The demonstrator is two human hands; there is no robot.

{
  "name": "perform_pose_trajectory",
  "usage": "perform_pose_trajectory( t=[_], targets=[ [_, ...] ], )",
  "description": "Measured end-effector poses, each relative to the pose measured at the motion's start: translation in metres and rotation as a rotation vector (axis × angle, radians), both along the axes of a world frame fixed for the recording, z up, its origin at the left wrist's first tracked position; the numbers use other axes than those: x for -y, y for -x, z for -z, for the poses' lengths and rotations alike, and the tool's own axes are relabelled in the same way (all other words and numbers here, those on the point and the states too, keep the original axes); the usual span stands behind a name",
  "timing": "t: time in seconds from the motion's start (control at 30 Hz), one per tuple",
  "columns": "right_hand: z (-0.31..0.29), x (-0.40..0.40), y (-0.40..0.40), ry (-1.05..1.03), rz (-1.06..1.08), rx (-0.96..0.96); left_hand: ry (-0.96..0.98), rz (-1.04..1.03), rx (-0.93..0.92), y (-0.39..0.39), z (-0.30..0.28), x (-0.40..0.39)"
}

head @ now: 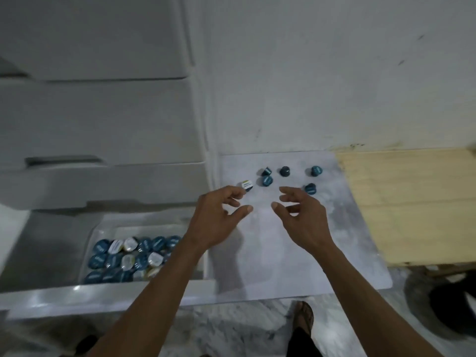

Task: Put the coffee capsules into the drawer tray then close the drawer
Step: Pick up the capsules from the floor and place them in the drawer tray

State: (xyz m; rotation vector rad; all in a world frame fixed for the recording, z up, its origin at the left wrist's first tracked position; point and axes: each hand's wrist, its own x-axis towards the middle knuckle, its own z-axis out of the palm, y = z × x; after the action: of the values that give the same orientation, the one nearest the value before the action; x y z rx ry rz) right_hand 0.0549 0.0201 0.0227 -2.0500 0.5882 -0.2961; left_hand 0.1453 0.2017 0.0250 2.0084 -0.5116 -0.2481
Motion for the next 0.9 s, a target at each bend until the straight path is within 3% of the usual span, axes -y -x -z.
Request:
perform_pose_trajectory(
  t=[0.23, 0.37, 0.67, 0.9],
  targets=[
    [0.047, 0.161, 0.007, 0.025, 0.042, -0.143, -0.135, -0.063, -0.05, -0.007, 0.065, 0.151],
    [0.078, 0.219, -0.007, 0.062, -0.033, -0.273, -0.216, -0.227, -0.101, -0.017, 0.104, 0.199],
    [0.142, 0.24, -0.082, 0.243, -0.388, -0.389, -0.359, -0.491, 0.023, -0.063, 0.182, 0.233],
    [0.18, 0.239, -0.098, 0.309, -0.383, -0.279, -0.402, -0.542, 0.151, -0.072, 0.209, 0.237]
  ],
)
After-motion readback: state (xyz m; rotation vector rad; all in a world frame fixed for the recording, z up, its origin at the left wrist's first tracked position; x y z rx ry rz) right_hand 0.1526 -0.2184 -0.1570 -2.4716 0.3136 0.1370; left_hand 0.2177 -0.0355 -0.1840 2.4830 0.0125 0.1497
